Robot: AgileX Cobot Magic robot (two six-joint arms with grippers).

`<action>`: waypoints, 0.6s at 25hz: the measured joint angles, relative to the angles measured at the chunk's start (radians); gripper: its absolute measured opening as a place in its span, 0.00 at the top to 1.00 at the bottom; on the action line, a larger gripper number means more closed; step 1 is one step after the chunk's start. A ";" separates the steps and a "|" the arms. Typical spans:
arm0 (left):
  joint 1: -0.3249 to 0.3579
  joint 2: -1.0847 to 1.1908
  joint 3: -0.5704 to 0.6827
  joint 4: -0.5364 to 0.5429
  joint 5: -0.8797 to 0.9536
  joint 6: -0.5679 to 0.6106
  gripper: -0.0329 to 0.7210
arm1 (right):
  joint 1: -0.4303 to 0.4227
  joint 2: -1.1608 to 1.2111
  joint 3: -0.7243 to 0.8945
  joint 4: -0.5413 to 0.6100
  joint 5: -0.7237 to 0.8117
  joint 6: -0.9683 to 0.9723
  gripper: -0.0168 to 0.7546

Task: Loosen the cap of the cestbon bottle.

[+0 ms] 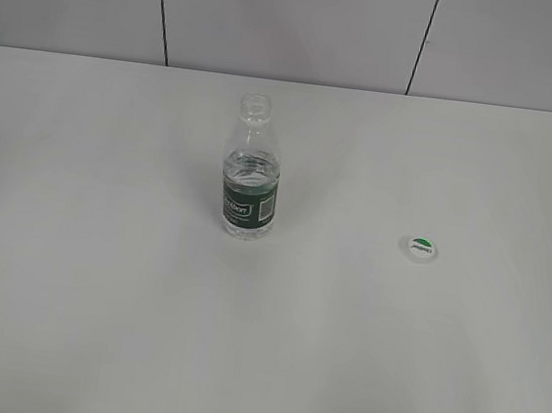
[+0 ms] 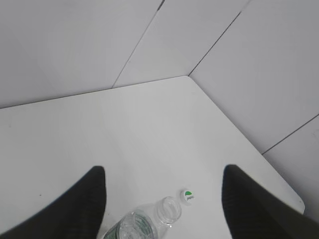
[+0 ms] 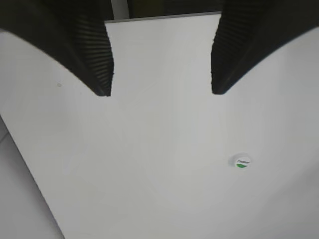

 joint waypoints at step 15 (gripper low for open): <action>0.000 0.000 0.000 0.000 0.050 0.011 0.36 | -0.067 0.000 0.000 0.000 0.000 0.000 0.37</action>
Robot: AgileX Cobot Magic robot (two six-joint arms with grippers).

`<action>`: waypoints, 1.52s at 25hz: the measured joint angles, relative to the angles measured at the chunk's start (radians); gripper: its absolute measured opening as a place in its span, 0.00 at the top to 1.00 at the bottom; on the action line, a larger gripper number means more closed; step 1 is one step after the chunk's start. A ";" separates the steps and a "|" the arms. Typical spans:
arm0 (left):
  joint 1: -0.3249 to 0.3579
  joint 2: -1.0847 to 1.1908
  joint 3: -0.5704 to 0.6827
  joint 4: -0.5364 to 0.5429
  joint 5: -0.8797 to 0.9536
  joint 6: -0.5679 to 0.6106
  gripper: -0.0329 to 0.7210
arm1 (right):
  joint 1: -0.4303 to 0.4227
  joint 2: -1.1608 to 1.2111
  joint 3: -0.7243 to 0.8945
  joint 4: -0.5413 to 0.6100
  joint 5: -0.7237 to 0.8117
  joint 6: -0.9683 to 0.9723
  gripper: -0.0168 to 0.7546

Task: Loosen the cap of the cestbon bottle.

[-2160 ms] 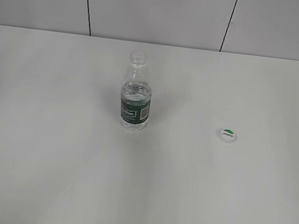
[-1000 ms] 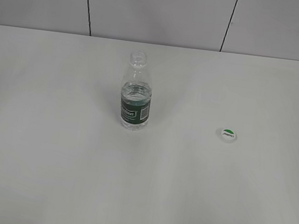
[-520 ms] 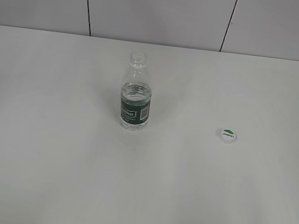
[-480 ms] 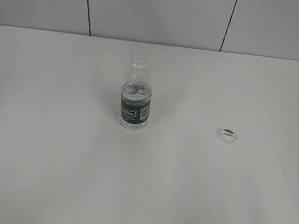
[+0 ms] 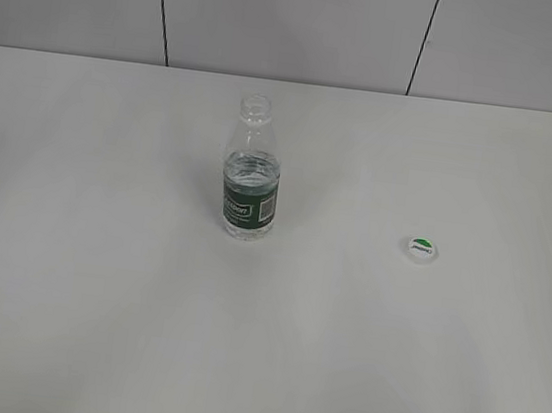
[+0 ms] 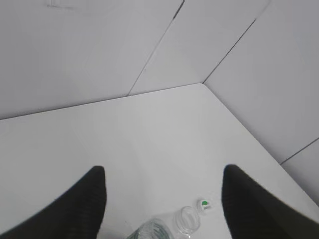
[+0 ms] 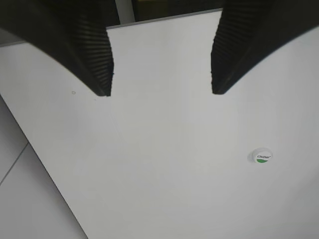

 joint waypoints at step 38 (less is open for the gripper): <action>-0.247 -0.085 0.394 -0.122 1.021 0.225 0.36 | 0.000 0.000 0.000 0.000 -0.001 0.000 0.37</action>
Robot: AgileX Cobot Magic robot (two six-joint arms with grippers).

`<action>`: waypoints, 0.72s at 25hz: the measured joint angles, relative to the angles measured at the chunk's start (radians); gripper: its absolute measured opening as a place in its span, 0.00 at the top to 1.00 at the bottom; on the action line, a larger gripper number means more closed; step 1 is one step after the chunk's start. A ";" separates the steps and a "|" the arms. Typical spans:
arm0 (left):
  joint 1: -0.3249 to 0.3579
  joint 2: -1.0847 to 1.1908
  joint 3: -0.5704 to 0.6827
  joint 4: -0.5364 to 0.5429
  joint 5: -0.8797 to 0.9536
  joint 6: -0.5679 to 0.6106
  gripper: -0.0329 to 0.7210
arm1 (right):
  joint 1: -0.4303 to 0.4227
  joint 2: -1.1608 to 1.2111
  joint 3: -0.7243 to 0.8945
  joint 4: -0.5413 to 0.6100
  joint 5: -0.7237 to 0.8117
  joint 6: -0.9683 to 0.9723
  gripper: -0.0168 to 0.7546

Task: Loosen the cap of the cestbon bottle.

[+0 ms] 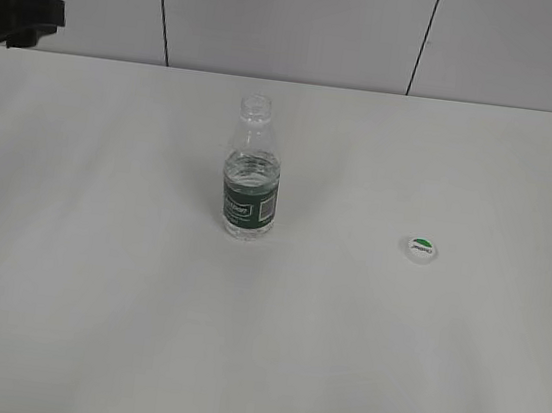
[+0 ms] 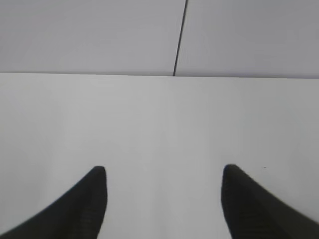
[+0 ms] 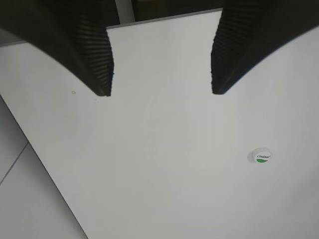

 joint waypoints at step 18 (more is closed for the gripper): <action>-0.001 -0.205 0.053 -1.174 0.366 1.203 0.36 | 0.000 0.000 0.000 0.000 0.000 0.000 0.37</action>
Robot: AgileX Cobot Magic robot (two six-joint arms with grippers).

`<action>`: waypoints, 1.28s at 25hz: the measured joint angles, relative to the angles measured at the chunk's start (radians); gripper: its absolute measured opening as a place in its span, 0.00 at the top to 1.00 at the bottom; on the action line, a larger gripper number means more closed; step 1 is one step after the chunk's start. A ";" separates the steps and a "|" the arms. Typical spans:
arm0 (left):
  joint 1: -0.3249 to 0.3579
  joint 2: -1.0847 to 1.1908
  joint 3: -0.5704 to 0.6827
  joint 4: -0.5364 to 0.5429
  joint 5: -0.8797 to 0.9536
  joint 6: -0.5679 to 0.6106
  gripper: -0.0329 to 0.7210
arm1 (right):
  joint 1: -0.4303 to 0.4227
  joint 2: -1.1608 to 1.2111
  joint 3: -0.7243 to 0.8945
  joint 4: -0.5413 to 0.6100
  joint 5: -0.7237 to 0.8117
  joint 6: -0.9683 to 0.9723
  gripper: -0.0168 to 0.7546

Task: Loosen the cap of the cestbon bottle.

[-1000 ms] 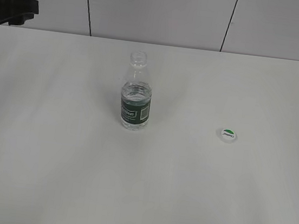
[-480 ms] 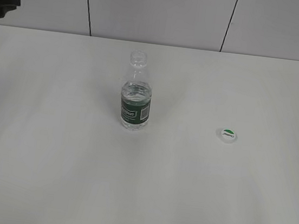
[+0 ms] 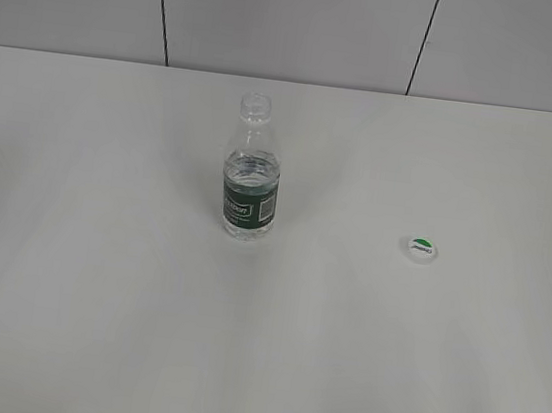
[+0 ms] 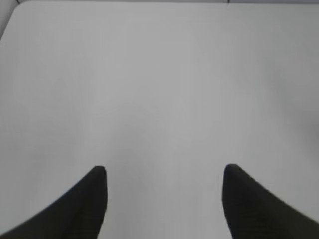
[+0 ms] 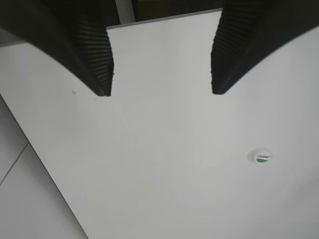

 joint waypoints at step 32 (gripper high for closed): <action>0.110 -0.599 0.105 -0.716 0.417 0.734 0.46 | 0.000 0.000 0.000 0.000 -0.001 0.000 0.37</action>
